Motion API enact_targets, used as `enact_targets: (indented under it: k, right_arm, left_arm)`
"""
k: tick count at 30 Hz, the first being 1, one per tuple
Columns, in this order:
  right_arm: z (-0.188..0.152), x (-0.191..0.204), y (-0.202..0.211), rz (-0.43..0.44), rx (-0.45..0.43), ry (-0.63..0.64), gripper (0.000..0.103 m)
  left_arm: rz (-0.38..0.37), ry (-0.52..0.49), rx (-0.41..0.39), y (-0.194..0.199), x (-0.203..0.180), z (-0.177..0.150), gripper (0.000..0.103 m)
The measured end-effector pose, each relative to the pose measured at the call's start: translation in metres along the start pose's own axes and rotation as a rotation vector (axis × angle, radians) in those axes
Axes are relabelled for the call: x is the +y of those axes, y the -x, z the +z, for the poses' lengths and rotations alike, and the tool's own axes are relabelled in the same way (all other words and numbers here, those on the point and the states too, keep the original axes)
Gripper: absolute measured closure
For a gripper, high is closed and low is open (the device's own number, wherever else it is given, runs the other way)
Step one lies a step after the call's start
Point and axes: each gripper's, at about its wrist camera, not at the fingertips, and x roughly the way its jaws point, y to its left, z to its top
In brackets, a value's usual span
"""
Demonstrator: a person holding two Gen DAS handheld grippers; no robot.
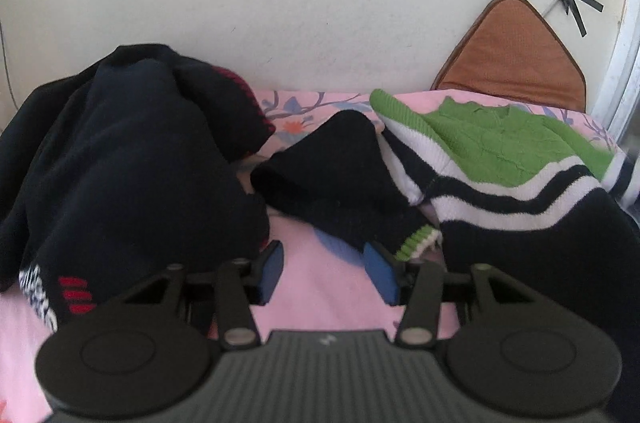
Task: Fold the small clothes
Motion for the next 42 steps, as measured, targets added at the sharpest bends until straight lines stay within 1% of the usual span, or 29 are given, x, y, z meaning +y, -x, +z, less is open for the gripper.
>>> enact_targets:
  k: [1, 2, 3, 4, 5, 6, 7, 8, 10, 12, 16, 18, 20, 21, 22, 24, 27, 28, 29, 30, 31, 32, 33, 34, 35, 36, 38, 40, 42]
  right_arm:
    - [0.009, -0.014, -0.006, -0.148, -0.021, 0.031, 0.099]
    - [0.016, -0.026, -0.017, -0.34, -0.028, 0.073, 0.097]
    - [0.021, -0.039, -0.03, -0.54, -0.008, 0.103, 0.091]
    - [0.025, -0.05, -0.035, -0.61, 0.025, 0.087, 0.091]
    - [0.028, -0.057, -0.028, -0.549, 0.022, 0.017, 0.09]
    - [0.027, -0.061, -0.012, -0.393, -0.012, -0.094, 0.086]
    - [0.023, -0.06, 0.001, -0.247, -0.024, -0.175, 0.078]
    - [0.018, -0.054, 0.013, -0.115, -0.009, -0.232, 0.074]
    - [-0.003, -0.03, 0.037, 0.094, 0.015, -0.289, 0.059]
    - [-0.027, 0.001, 0.056, 0.22, 0.043, -0.28, 0.051]
    - [-0.071, 0.058, 0.088, 0.337, 0.086, -0.228, 0.047]
    - [-0.084, 0.082, 0.102, 0.356, 0.094, -0.224, 0.045]
    - [-0.093, 0.097, 0.106, 0.291, 0.087, -0.186, 0.049]
    - [-0.095, 0.102, 0.111, 0.275, 0.06, -0.189, 0.074]
    - [-0.095, 0.103, 0.114, 0.283, 0.054, -0.209, 0.087]
    - [-0.091, 0.105, 0.124, 0.253, 0.046, -0.222, 0.092]
    - [-0.085, 0.084, 0.141, 0.094, 0.021, -0.158, 0.092]
    - [-0.083, 0.077, 0.148, 0.044, 0.029, -0.144, 0.092]
    - [-0.084, 0.067, 0.153, 0.043, 0.054, -0.148, 0.091]
    - [-0.085, 0.059, 0.152, 0.1, 0.103, -0.164, 0.09]
    - [-0.085, 0.059, 0.149, 0.129, 0.141, -0.164, 0.089]
    - [-0.085, 0.061, 0.147, 0.099, 0.155, -0.134, 0.087]
    - [-0.081, 0.071, 0.143, 0.034, 0.149, -0.077, 0.077]
    - [-0.074, 0.079, 0.14, -0.018, 0.123, -0.028, 0.062]
    - [-0.066, 0.083, 0.138, -0.03, 0.086, -0.019, 0.057]
    - [-0.055, 0.086, 0.135, -0.008, 0.038, -0.041, 0.054]
    - [-0.028, 0.091, 0.123, 0.106, -0.053, -0.117, 0.052]
    - [-0.005, 0.101, 0.106, 0.222, -0.126, -0.163, 0.044]
    - [0.017, 0.12, 0.085, 0.321, -0.179, -0.181, 0.043]
  left_arm:
    - [0.0, 0.0, 0.008, 0.002, -0.003, -0.003, 0.057]
    - [-0.008, -0.003, 0.015, 0.005, -0.006, -0.005, 0.057]
    - [-0.029, -0.008, 0.018, 0.009, -0.01, -0.007, 0.057]
    - [-0.049, -0.012, 0.018, 0.013, -0.013, -0.01, 0.056]
    - [-0.08, -0.021, 0.021, 0.018, -0.015, -0.013, 0.055]
    - [-0.118, -0.025, 0.031, 0.023, -0.017, -0.018, 0.053]
    - [-0.155, -0.026, 0.046, 0.028, -0.019, -0.023, 0.053]
    - [-0.194, -0.03, 0.066, 0.032, -0.022, -0.029, 0.053]
    - [-0.265, -0.053, 0.102, 0.04, -0.029, -0.041, 0.053]
    - [-0.33, -0.085, 0.136, 0.048, -0.037, -0.053, 0.053]
    - [-0.393, -0.154, 0.18, 0.059, -0.06, -0.075, 0.054]
    - [-0.384, -0.188, 0.195, 0.06, -0.071, -0.084, 0.054]
    - [-0.343, -0.223, 0.178, 0.06, -0.079, -0.092, 0.057]
    - [-0.32, -0.252, 0.153, 0.062, -0.083, -0.096, 0.069]
    - [-0.302, -0.273, 0.132, 0.064, -0.084, -0.098, 0.087]
    - [-0.316, -0.263, 0.126, 0.068, -0.086, -0.1, 0.091]
    - [-0.308, -0.258, 0.124, 0.083, -0.076, -0.1, 0.092]
    - [-0.32, -0.246, 0.135, 0.086, -0.071, -0.1, 0.091]
    - [-0.328, -0.232, 0.15, 0.086, -0.066, -0.1, 0.091]
    - [-0.328, -0.223, 0.171, 0.085, -0.063, -0.1, 0.088]
    - [-0.334, -0.225, 0.19, 0.081, -0.059, -0.099, 0.08]
    - [-0.351, -0.225, 0.21, 0.079, -0.056, -0.096, 0.074]
    - [-0.366, -0.219, 0.205, 0.077, -0.048, -0.089, 0.061]
    - [-0.358, -0.198, 0.169, 0.076, -0.038, -0.078, 0.048]
    - [-0.341, -0.174, 0.135, 0.076, -0.033, -0.071, 0.047]
    - [-0.322, -0.138, 0.102, 0.072, -0.022, -0.055, 0.047]
    - [-0.283, -0.032, 0.079, 0.057, -0.008, -0.031, 0.047]
    - [-0.284, 0.1, 0.089, 0.032, 0.012, -0.005, 0.047]
    - [-0.285, 0.209, 0.107, 0.001, 0.027, 0.016, 0.043]
